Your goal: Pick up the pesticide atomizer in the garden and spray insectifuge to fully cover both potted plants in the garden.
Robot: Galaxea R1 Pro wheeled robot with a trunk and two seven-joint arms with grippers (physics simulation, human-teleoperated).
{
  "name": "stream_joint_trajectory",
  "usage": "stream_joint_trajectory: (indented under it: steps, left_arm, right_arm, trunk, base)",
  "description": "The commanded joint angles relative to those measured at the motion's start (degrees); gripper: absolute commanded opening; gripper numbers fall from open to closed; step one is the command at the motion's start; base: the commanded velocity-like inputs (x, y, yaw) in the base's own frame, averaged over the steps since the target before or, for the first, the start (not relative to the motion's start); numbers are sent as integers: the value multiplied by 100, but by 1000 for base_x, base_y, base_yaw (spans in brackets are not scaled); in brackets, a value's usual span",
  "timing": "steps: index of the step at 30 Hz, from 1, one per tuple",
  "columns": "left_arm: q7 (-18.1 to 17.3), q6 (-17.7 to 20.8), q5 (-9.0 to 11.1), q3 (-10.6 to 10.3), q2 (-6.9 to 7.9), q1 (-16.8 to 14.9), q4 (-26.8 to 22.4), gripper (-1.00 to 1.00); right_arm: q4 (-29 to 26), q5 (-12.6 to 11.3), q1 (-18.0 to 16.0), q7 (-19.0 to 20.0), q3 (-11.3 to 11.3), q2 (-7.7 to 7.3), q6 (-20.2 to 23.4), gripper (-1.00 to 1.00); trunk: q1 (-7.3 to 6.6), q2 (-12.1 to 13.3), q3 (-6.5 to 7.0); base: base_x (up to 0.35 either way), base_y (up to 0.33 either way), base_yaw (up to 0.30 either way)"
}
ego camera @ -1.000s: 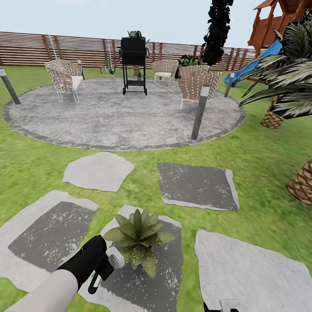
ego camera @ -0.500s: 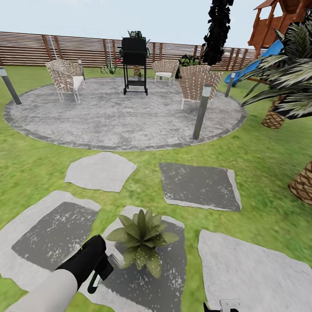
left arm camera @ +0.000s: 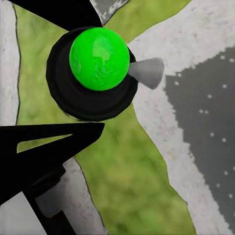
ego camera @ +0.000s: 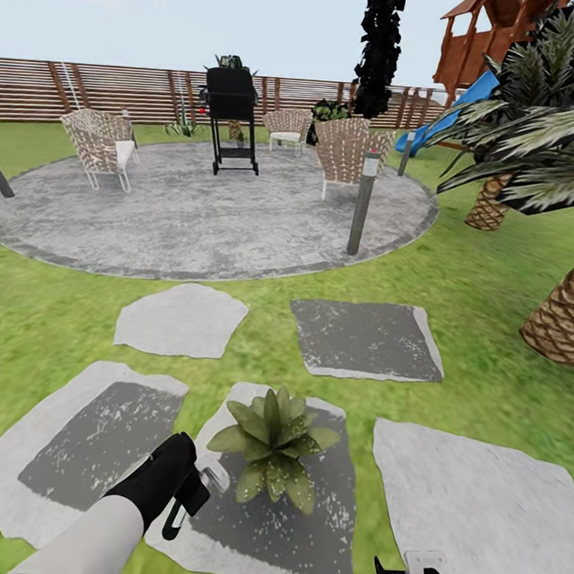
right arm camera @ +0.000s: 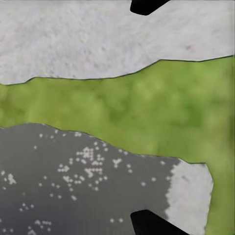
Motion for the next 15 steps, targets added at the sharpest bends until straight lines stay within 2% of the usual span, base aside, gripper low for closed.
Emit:
stream_joint_trajectory:
  steps: [1, 15]
  left_arm:
    - [-57, 8, -62, -7, 0, -1, -8, -100]
    - [-58, -9, -84, -67, -22, 7, 101, -100]
  right_arm:
    - [1, 13, -5, 38, -48, 0, -20, 100]
    - [8, 13, -5, 38, -45, 0, -20, 100]
  trunk:
    - [-1, -2, -5]
    - [-1, -2, -5]
  base:
    - [0, 17, -12]
    - [0, 2, -1]
